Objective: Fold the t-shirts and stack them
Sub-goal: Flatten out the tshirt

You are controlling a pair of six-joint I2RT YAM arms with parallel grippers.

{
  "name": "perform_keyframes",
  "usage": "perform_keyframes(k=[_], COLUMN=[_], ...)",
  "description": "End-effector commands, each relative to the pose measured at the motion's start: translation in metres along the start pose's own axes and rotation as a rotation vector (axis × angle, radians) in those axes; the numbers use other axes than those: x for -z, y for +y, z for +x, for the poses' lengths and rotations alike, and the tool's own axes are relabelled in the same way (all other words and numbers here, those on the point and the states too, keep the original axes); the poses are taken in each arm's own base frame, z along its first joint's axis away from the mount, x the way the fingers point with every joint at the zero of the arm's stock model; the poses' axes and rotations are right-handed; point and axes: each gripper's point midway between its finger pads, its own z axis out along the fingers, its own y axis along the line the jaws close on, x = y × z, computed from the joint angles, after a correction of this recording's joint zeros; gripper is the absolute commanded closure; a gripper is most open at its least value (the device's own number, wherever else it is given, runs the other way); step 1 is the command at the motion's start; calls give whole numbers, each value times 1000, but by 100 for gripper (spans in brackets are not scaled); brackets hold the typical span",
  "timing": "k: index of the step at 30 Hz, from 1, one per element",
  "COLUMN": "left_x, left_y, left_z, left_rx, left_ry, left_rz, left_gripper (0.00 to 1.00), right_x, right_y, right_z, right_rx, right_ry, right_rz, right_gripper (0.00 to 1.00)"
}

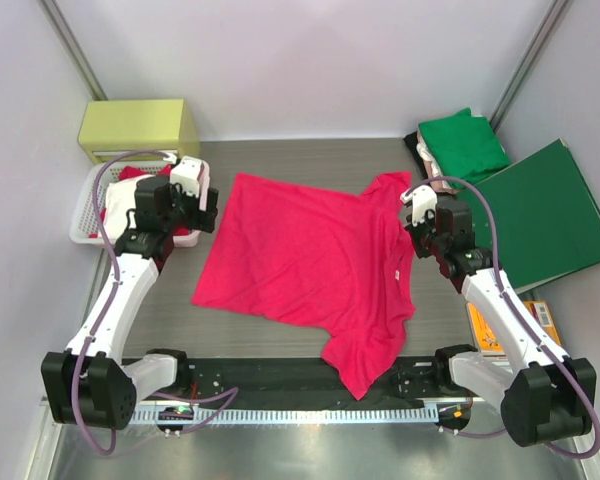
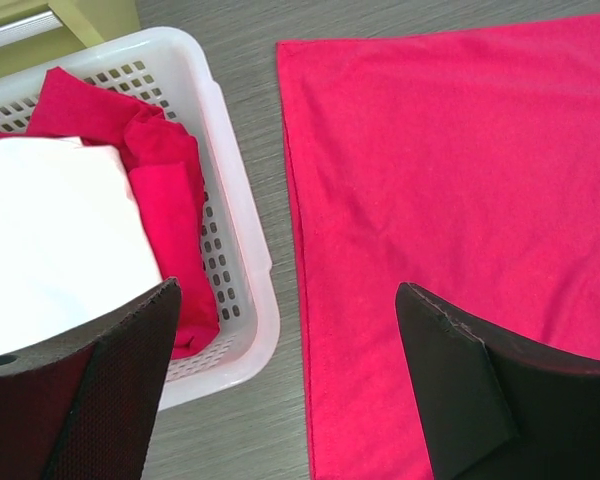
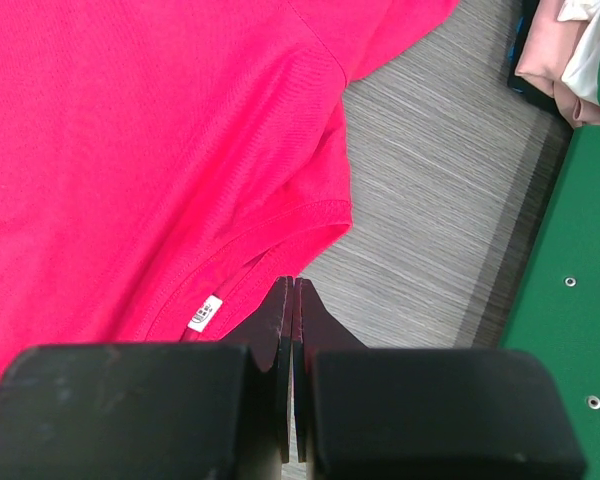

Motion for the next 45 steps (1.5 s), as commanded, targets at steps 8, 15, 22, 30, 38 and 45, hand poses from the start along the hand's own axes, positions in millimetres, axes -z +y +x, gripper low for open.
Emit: perform_keyframes(k=[8,15,22,30,38,45], left_x=[6,6,4,5,12,14], left_y=[8,6,4,4,4,3], left_z=[-17,-19,-18,-20,-21,-28], left_rx=[-1,0,3,4,-9,-9], left_ry=[-107,-109,-104,-108,-134,-141], left_rz=[-47,-35,-21,-20,-25,-15], left_gripper=[0,0,0,0,0,0], right_x=[-4,-4,-5,-5,-9,-4], right_y=[-5,-5,-4,-4,-7,-16], right_z=[-4,-3,-2,-1,0,-2], right_rx=[12,12,13,13,2,4], right_ry=[-19,-16,-13,-10,-4,-31], right_rz=[18,17,14,15,33,77], right_gripper=[99,99,99,99,99,99])
